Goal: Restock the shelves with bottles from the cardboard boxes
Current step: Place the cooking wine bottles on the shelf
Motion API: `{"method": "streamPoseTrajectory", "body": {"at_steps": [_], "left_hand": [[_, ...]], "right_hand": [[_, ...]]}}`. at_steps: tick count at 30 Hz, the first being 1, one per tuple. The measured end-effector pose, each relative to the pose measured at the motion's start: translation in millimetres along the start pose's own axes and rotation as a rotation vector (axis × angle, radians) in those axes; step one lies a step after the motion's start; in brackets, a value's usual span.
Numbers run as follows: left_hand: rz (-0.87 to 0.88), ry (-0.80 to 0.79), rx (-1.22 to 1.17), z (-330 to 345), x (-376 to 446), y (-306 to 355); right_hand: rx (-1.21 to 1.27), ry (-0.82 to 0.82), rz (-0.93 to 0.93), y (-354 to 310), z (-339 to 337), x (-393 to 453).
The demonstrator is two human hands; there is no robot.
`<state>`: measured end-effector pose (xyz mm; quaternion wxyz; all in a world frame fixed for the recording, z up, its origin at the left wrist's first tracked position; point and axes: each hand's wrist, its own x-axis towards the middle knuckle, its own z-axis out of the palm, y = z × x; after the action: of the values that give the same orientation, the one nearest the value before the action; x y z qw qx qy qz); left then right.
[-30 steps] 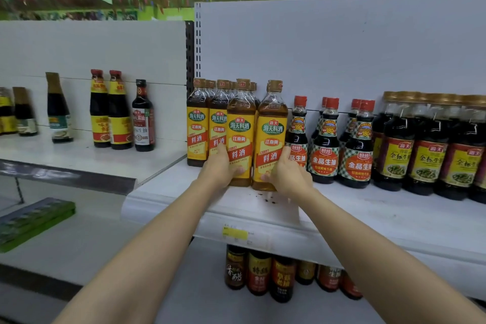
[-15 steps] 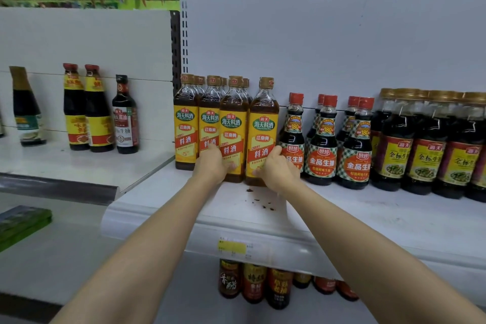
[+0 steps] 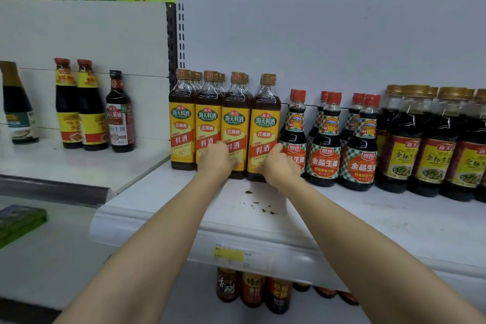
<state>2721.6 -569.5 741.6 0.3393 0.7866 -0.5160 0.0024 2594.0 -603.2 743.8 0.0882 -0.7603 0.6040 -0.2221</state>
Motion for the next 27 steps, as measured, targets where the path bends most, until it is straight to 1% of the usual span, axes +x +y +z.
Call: {"method": "streamPoseTrajectory", "body": {"at_steps": [5, 7, 10, 13, 18, 22, 27], "left_hand": [[0.019, -0.015, 0.027, 0.1, 3.4, 3.0], [0.02, -0.023, 0.039, 0.9, 5.6, 4.4], [0.043, -0.002, 0.159, 0.6, 5.2, 6.7], [0.067, 0.036, 0.272, -1.0, 2.8, 4.0], [0.111, -0.055, 0.217, -6.0, -3.8, -5.4], [0.132, -0.136, 0.208, -18.1, -18.9, -9.7], [0.149, -0.153, 0.119, -41.1, -42.8, -15.4]], "right_hand": [[0.006, 0.003, 0.0, 1.8, 2.3, 5.9], [-0.028, 0.012, 0.001, 2.4, 1.2, 7.3], [-0.1, 0.026, -0.005, 4.8, -3.6, 10.7], [-0.218, -0.03, -0.044, 4.2, -8.2, 11.1], [-0.235, -0.06, -0.076, 4.0, -9.9, -1.9], [-0.19, -0.131, -0.097, 6.6, -17.3, -17.3], [-0.201, -0.181, -0.163, 3.8, -23.8, -45.0]]}}
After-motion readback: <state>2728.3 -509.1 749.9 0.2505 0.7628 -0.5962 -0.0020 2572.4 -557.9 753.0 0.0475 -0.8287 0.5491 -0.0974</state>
